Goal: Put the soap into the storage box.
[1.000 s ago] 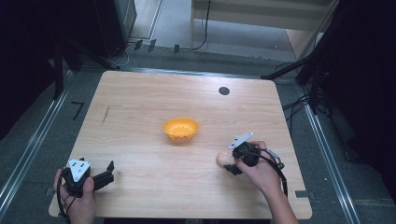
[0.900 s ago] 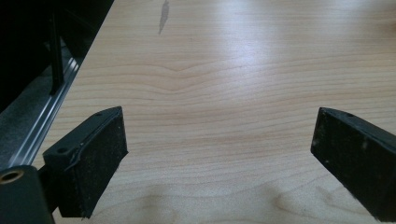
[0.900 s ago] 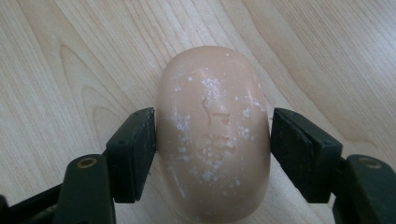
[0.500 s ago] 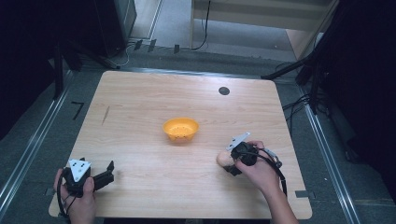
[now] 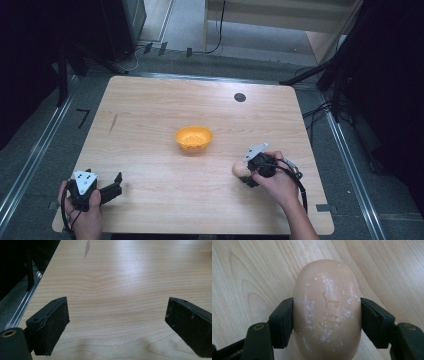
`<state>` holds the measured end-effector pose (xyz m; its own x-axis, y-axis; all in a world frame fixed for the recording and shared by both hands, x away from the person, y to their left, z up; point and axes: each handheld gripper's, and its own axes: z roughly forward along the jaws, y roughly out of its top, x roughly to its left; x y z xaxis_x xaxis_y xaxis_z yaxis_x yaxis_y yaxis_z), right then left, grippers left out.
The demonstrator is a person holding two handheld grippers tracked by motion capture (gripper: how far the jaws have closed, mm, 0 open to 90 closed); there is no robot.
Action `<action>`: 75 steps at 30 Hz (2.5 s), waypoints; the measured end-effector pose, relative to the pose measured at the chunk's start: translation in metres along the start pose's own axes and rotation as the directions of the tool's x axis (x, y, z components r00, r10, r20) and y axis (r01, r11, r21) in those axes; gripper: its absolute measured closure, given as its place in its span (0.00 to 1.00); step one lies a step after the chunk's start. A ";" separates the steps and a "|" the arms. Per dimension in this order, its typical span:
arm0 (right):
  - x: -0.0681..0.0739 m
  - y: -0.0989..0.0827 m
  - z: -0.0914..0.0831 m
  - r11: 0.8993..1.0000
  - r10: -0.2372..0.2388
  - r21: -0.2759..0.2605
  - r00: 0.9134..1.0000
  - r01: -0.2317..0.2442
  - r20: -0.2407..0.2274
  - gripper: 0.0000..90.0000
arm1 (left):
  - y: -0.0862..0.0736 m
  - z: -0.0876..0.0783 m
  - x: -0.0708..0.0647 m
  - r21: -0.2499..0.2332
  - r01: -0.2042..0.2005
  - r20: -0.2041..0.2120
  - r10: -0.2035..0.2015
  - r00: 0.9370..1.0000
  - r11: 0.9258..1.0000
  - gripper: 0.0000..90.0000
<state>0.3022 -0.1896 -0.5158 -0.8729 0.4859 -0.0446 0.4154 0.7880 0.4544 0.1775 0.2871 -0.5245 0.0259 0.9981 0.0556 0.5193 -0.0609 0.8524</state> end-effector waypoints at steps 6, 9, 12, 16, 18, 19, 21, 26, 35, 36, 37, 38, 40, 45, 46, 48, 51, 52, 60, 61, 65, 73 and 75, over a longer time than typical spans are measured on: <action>0.000 0.000 -0.001 1.000 0.007 -0.019 1.000 -0.007 -0.018 0.37 | 0.000 0.000 0.000 0.000 -0.001 0.002 0.001 1.000 1.000 0.06; -0.001 0.001 -0.004 0.999 0.007 -0.032 1.000 -0.008 -0.019 0.37 | 0.000 0.000 0.000 -0.002 0.002 0.001 -0.002 1.000 1.000 0.06; -0.001 0.002 -0.006 1.000 -0.011 -0.024 1.000 0.011 -0.012 0.37 | 0.000 0.000 0.000 -0.001 -0.001 0.001 0.001 1.000 1.000 0.06; -0.002 0.005 -0.010 0.999 -0.024 -0.028 1.000 0.024 -0.015 0.37 | 0.000 0.000 0.000 -0.001 -0.001 0.001 0.001 1.000 1.000 0.06; -0.002 0.009 -0.013 0.999 -0.036 -0.030 0.999 0.035 -0.023 0.37 | 0.000 0.000 0.000 0.000 -0.001 0.001 0.001 1.000 1.000 0.06; -0.003 0.010 -0.013 0.998 -0.044 -0.035 0.999 0.043 -0.026 0.37 | 0.000 0.000 0.000 0.000 0.000 0.001 0.000 1.000 1.000 0.06; -0.003 0.011 -0.014 0.998 -0.047 -0.036 0.999 0.046 -0.026 0.37 | 0.000 0.000 0.000 -0.001 0.001 0.002 -0.001 1.000 1.000 0.06; -0.004 0.019 -0.016 0.997 -0.063 -0.040 0.997 0.061 -0.041 0.37 | 0.000 0.000 0.000 -0.005 0.006 0.005 -0.006 1.000 1.000 0.06; -0.008 0.036 -0.022 0.994 -0.088 -0.071 0.994 0.083 -0.070 0.37 | -0.001 0.000 0.000 -0.012 0.003 0.009 -0.003 1.000 1.000 0.06; -0.010 0.039 -0.022 0.994 -0.097 -0.064 0.992 0.092 -0.076 0.37 | -0.001 -0.001 0.000 -0.012 0.003 0.009 -0.003 1.000 1.000 0.06; -0.010 0.039 -0.022 0.994 -0.097 -0.064 0.992 0.092 -0.076 0.37 | -0.001 -0.001 0.000 -0.013 0.006 0.009 -0.006 1.000 1.000 0.06; -0.011 0.043 -0.022 0.993 -0.108 -0.051 0.991 0.104 -0.082 0.37 | -0.001 -0.001 0.000 -0.011 0.008 0.011 -0.008 1.000 1.000 0.06; -0.012 0.045 -0.022 0.993 -0.113 -0.050 0.990 0.109 -0.085 0.37 | -0.001 -0.001 0.000 -0.013 0.008 0.011 -0.008 1.000 1.000 0.06; -0.017 0.055 -0.026 0.992 -0.120 -0.052 0.988 0.115 -0.098 0.37 | -0.001 -0.001 0.000 -0.012 0.006 0.014 -0.005 1.000 1.000 0.06; -0.018 0.057 -0.026 0.991 -0.125 -0.050 0.987 0.121 -0.100 0.37 | -0.001 -0.001 0.000 -0.012 0.006 0.014 -0.005 1.000 1.000 0.06; -0.019 0.060 -0.025 0.991 -0.130 -0.047 0.986 0.126 -0.108 0.37 | -0.001 -0.001 0.000 -0.011 0.012 0.015 -0.011 1.000 1.000 0.06; -0.020 0.065 -0.024 0.988 -0.153 -0.044 0.980 0.149 -0.129 0.37 | -0.001 0.000 0.001 -0.012 0.015 0.019 -0.015 1.000 1.000 0.06; -0.020 0.065 -0.024 0.988 -0.153 -0.044 0.980 0.149 -0.129 0.37 | -0.001 0.000 0.001 -0.012 0.015 0.019 -0.015 1.000 1.000 0.06; -0.020 0.080 -0.031 0.984 -0.174 -0.061 0.975 0.167 -0.141 0.37 | 0.000 0.000 0.000 -0.005 0.012 0.015 -0.011 1.000 1.000 0.06; -0.020 0.085 -0.033 0.981 -0.189 -0.066 0.972 0.181 -0.138 0.37 | 0.000 0.000 0.001 -0.009 0.015 0.017 -0.015 1.000 1.000 0.06; -0.020 0.094 -0.035 0.979 -0.202 -0.070 0.968 0.194 -0.146 0.37 | -0.001 0.000 0.001 -0.013 0.013 0.018 -0.013 1.000 1.000 0.06; -0.024 0.110 -0.032 0.970 -0.240 -0.068 0.956 0.231 -0.167 0.37 | 0.000 0.000 0.001 -0.006 0.014 0.024 -0.014 1.000 1.000 0.06; -0.024 0.113 -0.031 0.968 -0.248 -0.072 0.954 0.238 -0.169 0.37 | 0.000 0.000 0.001 -0.009 0.014 0.024 -0.014 1.000 1.000 0.06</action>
<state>0.3622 -0.1241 -0.4357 -0.9788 0.2046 -0.0046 0.1757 0.8517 0.4937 0.1772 0.2883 -0.5246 0.0392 0.9987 0.0313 0.5119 -0.0469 0.8577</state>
